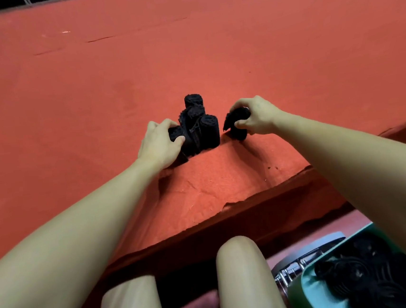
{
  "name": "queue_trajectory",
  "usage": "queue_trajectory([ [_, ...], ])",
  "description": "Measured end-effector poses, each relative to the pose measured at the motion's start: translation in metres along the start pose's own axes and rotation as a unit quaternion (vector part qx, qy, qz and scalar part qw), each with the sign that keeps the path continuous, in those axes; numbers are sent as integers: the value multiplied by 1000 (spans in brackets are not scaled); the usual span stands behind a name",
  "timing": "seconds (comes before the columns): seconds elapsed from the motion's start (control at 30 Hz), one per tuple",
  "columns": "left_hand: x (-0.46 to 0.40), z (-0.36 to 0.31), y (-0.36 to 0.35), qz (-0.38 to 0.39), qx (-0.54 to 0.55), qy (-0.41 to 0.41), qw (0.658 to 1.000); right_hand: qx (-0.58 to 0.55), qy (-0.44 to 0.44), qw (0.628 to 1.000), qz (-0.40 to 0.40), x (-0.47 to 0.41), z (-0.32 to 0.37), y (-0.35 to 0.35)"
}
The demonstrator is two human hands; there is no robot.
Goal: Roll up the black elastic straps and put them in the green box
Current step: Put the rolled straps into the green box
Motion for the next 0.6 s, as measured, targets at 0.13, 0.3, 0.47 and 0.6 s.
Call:
queue_trajectory([
  [0.13, 7, -1, 8, -17, 19, 20, 999, -80, -19, 997, -9, 17, -3, 7],
  [0.3, 25, -8, 22, -37, 32, 15, 999, -124, -10, 991, -41, 40, 1, 21],
  [0.47, 55, -21, 28, -65, 58, -30, 996, -73, 19, 996, -50, 69, 4, 31],
  [0.6, 77, -43, 20, -54, 70, -100, 991, -41, 27, 998, -46, 103, 2, 38],
])
Point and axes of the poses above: each hand's wrist, its own x-axis away from the middle knuckle, its own y-axis out of the back of the hand, z = x × y, the point moved 3 cm from there along -x, towards the middle knuckle, and after that the axes turned 11 degrees about x, right-handed, at the moved point
